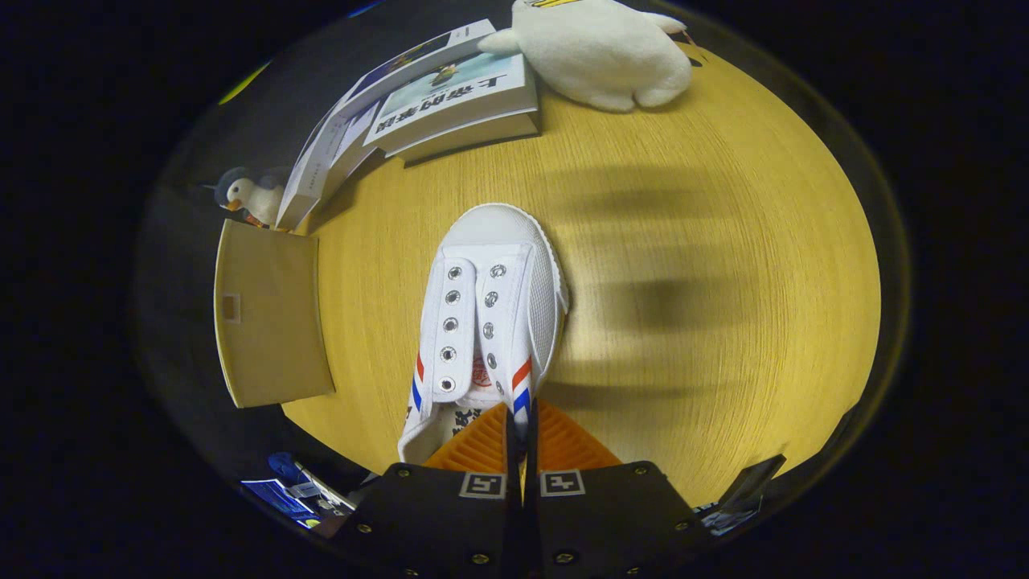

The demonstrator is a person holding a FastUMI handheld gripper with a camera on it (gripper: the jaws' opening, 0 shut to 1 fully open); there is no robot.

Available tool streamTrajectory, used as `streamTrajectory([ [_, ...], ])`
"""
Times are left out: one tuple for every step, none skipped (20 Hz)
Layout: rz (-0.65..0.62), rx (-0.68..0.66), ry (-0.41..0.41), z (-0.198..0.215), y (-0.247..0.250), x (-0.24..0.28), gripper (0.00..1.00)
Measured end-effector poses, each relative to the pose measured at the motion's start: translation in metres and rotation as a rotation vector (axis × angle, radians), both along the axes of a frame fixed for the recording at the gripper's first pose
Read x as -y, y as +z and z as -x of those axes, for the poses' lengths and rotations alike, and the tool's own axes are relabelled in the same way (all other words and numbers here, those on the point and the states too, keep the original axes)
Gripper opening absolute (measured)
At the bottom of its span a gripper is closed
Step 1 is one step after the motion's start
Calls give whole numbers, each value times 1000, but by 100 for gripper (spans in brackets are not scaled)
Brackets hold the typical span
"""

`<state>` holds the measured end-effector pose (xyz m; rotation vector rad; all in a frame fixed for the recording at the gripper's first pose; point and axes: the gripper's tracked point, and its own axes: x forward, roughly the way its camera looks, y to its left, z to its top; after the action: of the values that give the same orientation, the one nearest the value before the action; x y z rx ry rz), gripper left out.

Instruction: Open the storage box then place both shoes into the box .Put the left shoe in first, then the right shoe, with the right side of both shoes facing outward in a uniform manner.

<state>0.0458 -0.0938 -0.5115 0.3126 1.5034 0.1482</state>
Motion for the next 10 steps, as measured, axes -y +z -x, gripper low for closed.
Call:
streamTrajectory([
  [-8, 3, 1, -1, 7, -7, 1],
  [-17, 8, 6, -3, 13, -13, 1],
  [-22, 13, 15, -4, 21, -20, 1],
  [-26, 22, 26, -5, 28, -26, 1],
  [-27, 33, 42, -8, 37, -33, 1],
  [-27, 45, 60, -9, 45, -39, 1],
  [-27, 55, 76, -11, 53, -46, 1],
  [-29, 63, 94, -12, 61, -53, 1],
  [-31, 72, 110, -13, 69, -60, 1],
  [-31, 78, 123, -15, 76, -66, 1],
])
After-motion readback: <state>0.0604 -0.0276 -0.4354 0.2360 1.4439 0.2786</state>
